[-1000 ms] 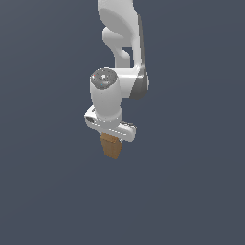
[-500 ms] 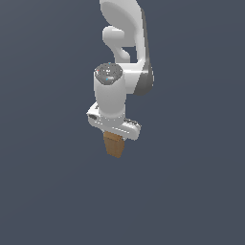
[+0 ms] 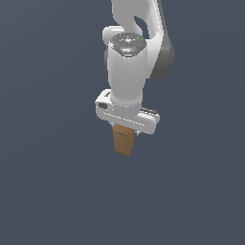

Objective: Pick up the object and move it to a goal position.

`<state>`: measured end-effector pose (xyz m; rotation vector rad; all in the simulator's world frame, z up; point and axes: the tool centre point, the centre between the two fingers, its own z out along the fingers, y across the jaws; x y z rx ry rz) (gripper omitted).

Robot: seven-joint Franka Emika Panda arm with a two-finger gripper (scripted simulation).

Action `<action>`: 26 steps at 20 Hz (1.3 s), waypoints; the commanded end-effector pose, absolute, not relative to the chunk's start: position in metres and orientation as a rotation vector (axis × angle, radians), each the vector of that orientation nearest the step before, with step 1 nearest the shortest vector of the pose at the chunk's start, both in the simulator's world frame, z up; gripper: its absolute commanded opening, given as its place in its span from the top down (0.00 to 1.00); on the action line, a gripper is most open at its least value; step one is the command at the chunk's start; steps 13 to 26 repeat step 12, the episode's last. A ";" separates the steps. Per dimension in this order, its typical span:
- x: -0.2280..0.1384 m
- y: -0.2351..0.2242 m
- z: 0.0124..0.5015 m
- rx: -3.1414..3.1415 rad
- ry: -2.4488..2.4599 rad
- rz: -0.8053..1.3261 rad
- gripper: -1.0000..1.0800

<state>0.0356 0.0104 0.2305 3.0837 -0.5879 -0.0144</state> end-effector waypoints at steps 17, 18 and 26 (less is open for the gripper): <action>0.052 0.037 0.278 3.086 -0.589 0.000 1.00; 0.052 0.037 0.278 3.086 -0.589 0.000 1.00; 0.052 0.037 0.278 3.086 -0.589 0.000 1.00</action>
